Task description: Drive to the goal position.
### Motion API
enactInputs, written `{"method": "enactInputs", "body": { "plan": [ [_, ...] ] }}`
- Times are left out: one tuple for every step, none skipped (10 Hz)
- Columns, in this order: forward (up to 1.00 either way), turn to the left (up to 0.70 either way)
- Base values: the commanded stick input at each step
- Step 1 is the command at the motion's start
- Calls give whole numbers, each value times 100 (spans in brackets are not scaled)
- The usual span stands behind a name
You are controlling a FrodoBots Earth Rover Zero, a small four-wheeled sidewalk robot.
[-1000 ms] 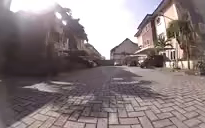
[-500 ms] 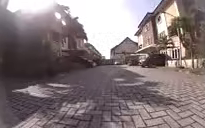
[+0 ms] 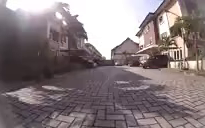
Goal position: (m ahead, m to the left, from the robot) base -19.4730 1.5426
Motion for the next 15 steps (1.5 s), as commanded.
{"method": "enactInputs", "body": {
  "plan": [
    [69, 3],
    [69, 3],
    [69, 3],
    [69, 3],
    [69, 3],
    [69, 3],
    [69, 3],
    [69, 3],
    [69, 3],
    [69, 3],
    [69, 3],
    [69, 3],
    [69, 3],
    [69, 3],
    [69, 3]
  ]
}}
